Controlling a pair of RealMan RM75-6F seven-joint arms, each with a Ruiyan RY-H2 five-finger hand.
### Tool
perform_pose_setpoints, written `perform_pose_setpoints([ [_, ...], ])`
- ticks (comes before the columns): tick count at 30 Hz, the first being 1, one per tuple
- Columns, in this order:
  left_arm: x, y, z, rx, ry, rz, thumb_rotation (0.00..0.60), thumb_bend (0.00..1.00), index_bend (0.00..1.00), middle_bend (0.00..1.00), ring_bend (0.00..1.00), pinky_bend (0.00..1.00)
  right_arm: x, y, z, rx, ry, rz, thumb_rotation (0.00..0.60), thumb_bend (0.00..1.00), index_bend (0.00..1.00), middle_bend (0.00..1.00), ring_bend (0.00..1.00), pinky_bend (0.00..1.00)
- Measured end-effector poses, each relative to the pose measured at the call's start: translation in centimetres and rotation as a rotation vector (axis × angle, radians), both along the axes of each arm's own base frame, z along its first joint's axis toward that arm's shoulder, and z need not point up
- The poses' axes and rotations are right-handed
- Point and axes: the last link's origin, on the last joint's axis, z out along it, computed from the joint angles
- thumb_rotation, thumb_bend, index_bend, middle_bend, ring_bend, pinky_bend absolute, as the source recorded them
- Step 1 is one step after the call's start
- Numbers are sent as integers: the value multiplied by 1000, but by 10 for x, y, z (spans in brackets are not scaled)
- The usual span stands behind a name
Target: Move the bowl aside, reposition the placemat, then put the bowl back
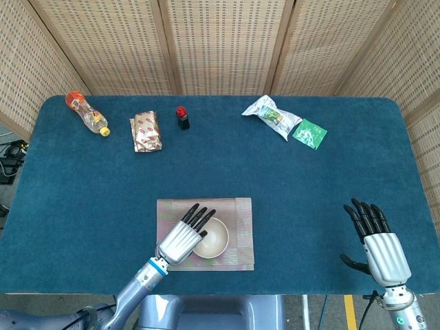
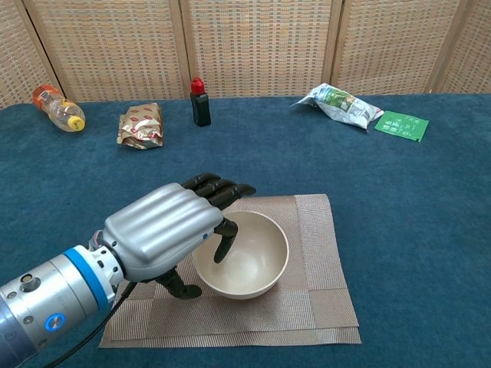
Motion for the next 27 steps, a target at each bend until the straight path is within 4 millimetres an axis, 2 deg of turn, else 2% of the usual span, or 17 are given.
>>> perform_pose_setpoints([
  [6,1,2,-5,-1,3,3,600,209,628,0,0,0,0,0,-1,1,-1,2,600,91,0,0,0,0],
  [14,-1,0,-4,25,-1,0,600,272,713,0,0,0,1,0,1,-1,-11,5,600,90,0,0,0,0],
  [19,-8,2,5,59,-15,-2,600,274,739,0,0,0,1,1,1,-1,-13,6,600,90,0,0,0,0],
  [27,-31,13,31,116,-26,26,600,275,733,0,0,0,1,1,0,1,-6,7,600,90,0,0,0,0],
])
